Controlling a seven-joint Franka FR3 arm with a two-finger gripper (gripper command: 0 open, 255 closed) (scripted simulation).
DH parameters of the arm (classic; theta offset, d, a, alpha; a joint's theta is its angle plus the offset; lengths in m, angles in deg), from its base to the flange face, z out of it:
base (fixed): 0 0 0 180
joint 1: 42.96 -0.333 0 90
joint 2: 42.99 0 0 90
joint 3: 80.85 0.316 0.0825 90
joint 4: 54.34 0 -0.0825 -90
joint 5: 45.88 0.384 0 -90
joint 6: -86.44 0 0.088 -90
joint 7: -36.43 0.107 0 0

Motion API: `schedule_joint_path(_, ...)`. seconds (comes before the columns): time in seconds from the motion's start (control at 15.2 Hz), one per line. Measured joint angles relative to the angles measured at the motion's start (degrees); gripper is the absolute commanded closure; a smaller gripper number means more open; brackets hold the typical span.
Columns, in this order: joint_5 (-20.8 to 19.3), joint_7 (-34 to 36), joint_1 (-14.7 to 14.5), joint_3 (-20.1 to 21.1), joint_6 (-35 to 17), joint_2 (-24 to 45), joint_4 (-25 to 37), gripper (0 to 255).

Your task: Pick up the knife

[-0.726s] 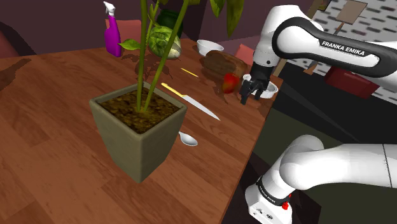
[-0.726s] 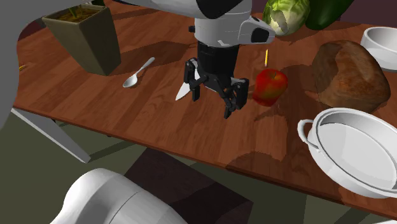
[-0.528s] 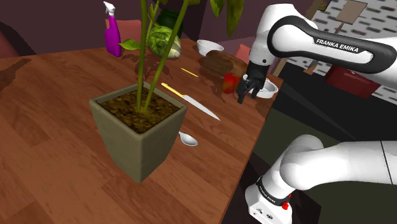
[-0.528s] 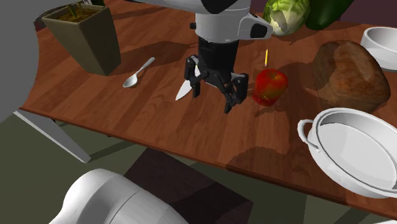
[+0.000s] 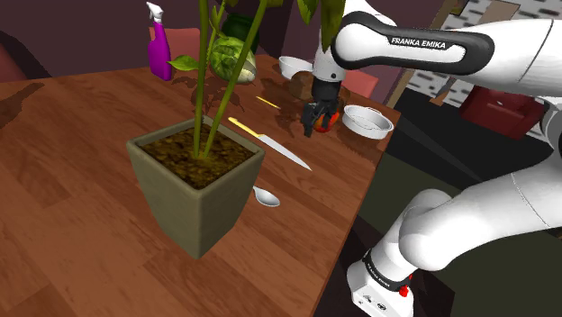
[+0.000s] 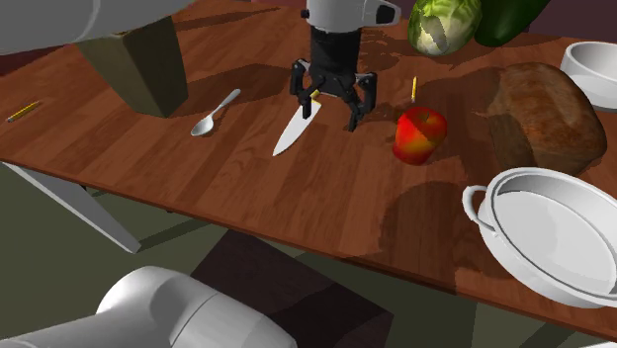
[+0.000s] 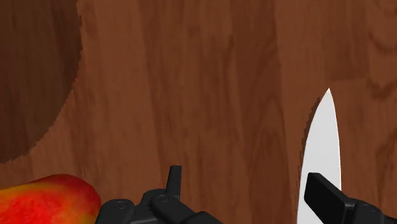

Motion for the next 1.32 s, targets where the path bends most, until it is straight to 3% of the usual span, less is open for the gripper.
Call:
schedule_joint_path(0.86, -1.21, -5.23, -5.48, 5.34, 1.38, 27.81, 27.46, 0)
schedule_joint_path(1.32, -1.46, -5.06, -6.03, 5.88, -2.83, 30.07, 25.27, 0)
